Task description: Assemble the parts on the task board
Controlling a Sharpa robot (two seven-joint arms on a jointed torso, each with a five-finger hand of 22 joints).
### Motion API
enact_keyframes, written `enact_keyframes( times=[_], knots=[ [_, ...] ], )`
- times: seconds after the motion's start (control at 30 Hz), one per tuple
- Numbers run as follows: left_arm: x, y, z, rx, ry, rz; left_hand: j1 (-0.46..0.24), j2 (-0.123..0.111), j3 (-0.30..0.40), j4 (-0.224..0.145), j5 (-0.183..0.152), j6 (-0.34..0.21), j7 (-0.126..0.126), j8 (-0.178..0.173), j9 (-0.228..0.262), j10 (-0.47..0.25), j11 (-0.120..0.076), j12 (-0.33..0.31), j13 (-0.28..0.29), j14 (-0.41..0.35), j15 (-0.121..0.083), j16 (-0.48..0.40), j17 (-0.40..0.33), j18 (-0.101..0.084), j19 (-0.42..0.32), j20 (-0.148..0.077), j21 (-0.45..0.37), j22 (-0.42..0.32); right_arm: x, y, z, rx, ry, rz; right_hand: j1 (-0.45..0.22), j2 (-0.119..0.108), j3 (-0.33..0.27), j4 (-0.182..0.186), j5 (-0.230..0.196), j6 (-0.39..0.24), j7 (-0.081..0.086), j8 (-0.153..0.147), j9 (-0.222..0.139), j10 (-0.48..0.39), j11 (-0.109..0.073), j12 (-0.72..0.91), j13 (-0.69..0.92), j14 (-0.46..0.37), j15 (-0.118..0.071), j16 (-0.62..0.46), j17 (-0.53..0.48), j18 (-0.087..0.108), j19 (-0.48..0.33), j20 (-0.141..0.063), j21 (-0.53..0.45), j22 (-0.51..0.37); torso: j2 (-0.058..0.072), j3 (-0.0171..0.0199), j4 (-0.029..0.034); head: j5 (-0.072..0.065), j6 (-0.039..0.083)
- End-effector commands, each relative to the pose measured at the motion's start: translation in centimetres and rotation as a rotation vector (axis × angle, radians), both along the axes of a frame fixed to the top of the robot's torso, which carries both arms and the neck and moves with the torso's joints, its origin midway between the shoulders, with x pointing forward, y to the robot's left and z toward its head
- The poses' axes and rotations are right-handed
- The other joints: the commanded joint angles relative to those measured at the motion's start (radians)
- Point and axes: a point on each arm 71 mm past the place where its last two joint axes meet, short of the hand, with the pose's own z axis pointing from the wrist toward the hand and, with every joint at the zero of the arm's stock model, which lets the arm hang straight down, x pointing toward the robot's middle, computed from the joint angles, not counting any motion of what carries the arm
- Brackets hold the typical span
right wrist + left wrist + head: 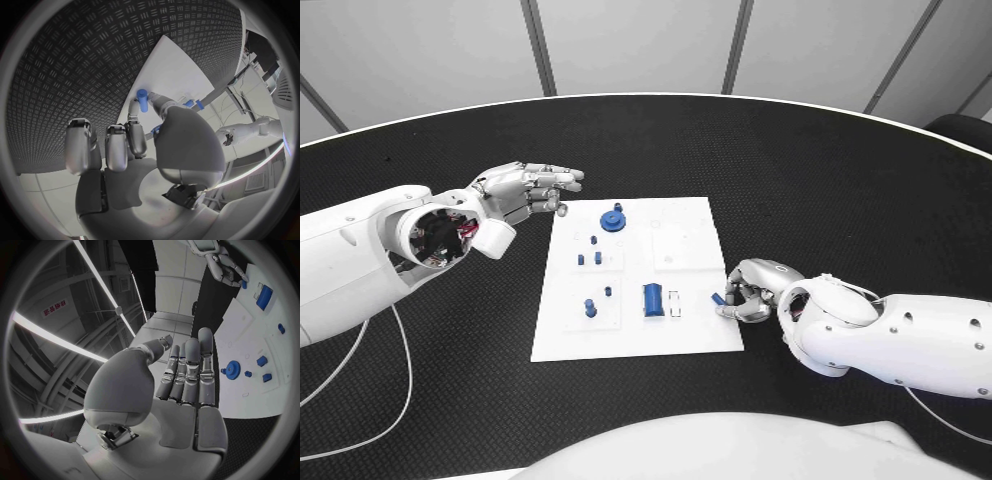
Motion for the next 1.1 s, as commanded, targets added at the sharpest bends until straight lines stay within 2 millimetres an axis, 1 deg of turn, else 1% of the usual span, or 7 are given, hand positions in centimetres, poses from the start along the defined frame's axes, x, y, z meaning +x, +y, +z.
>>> enact_keyframes(
  times=[0.03,0.13,0.3,0.5,0.7,0.77,1.1],
  knots=[
    [0.0,0.0,0.0,0.000,0.000,0.000,-0.010,0.001,-0.001,0.005,-0.002,-0.003,0.005,-0.006,0.002,-0.007,-0.001,0.000,0.002,-0.005,0.004,-0.001,0.001,0.007,0.006,0.004,-0.006,-0.002,-0.1,0.1,0.1,0.004,-0.006,0.000,0.017,0.023,0.090,-0.078,0.035,0.004,-0.004,-0.001,-0.229,0.019,-0.006,-0.001,0.162,0.097,-0.005,0.004,0.224,0.010,0.081,-0.006,0.003,0.228,-0.001,0.0000,-0.0005,0.001,-0.001],
    [0.0,0.1,0.0,0.001,0.000,0.001,-0.010,0.001,-0.001,0.005,-0.002,-0.003,0.005,-0.006,0.002,-0.007,-0.001,0.000,0.002,-0.005,0.004,-0.001,0.001,0.007,0.006,0.004,-0.006,-0.002,-0.2,0.2,0.4,0.025,-0.028,0.000,0.015,0.031,0.122,-0.099,0.078,0.003,-0.005,0.007,-0.219,0.022,-0.007,0.004,0.164,0.098,-0.006,0.005,0.226,0.009,0.082,-0.007,0.008,0.230,0.000,-0.0003,-0.0003,0.001,-0.001],
    [0.0,0.0,0.0,0.001,0.002,-0.001,-0.010,0.001,-0.001,0.005,-0.002,-0.003,0.005,-0.006,0.002,-0.007,-0.001,0.000,0.002,-0.005,0.004,-0.001,0.001,0.007,0.006,0.004,-0.006,-0.002,-0.6,0.4,1.0,0.078,-0.050,-0.010,0.000,0.035,0.153,-0.126,0.120,-0.004,-0.004,0.023,-0.201,0.028,-0.007,0.017,0.171,0.100,-0.006,0.011,0.235,0.007,0.085,-0.007,0.022,0.234,0.000,-0.0015,0.0007,-0.004,0.002],
    [0.0,-0.1,0.0,0.002,0.004,-0.004,-0.010,0.001,-0.001,0.005,-0.002,-0.003,0.005,-0.006,0.002,-0.007,-0.001,0.000,0.002,-0.005,0.004,-0.001,0.001,0.007,0.006,0.004,-0.006,-0.002,-1.3,1.1,1.7,0.134,-0.068,-0.010,-0.005,0.035,0.158,-0.132,0.126,-0.007,-0.003,0.026,-0.196,0.029,-0.006,0.019,0.172,0.100,-0.006,0.012,0.236,0.007,0.085,-0.007,0.023,0.234,0.000,0.0001,0.0005,-0.002,0.002],
    [0.0,-0.3,0.0,0.001,0.004,-0.008,-0.010,0.001,-0.001,0.005,-0.002,-0.003,0.005,-0.006,0.002,-0.007,-0.001,0.000,0.002,-0.005,0.004,-0.001,0.001,0.007,0.006,0.004,-0.006,-0.002,-1.7,1.9,2.3,0.187,-0.077,-0.004,-0.012,0.035,0.161,-0.134,0.128,-0.008,-0.004,0.029,-0.192,0.030,-0.006,0.019,0.171,0.100,-0.006,0.012,0.236,0.006,0.085,-0.007,0.024,0.234,-0.001,-0.0017,0.0018,-0.001,0.004],
    [0.0,-0.3,0.0,0.001,0.004,-0.009,-0.010,0.001,-0.001,0.005,-0.002,-0.003,0.005,-0.006,0.002,-0.007,-0.001,0.000,0.002,-0.005,0.004,-0.001,0.001,0.007,0.006,0.004,-0.006,-0.002,-1.8,2.1,2.2,0.198,-0.069,-0.005,-0.016,0.036,0.162,-0.134,0.128,-0.008,-0.004,0.031,-0.190,0.030,-0.006,0.020,0.172,0.100,-0.006,0.013,0.237,0.006,0.085,-0.007,0.024,0.234,0.000,-0.0024,0.0023,0.000,0.003],
    [0.0,-0.5,0.0,-0.001,0.004,-0.012,-0.010,0.001,-0.001,0.005,-0.002,-0.003,0.005,-0.006,0.002,-0.007,-0.001,0.000,0.002,-0.005,0.004,-0.001,0.001,0.007,0.006,0.004,-0.006,-0.002,-1.1,4.0,1.4,0.246,-0.015,-0.002,-0.037,0.038,0.165,-0.133,0.128,-0.013,-0.005,0.035,-0.184,0.031,-0.007,0.021,0.172,0.100,-0.006,0.013,0.237,0.007,0.085,-0.007,0.023,0.234,0.000,-0.0013,0.0011,0.001,0.004]
  ],
)
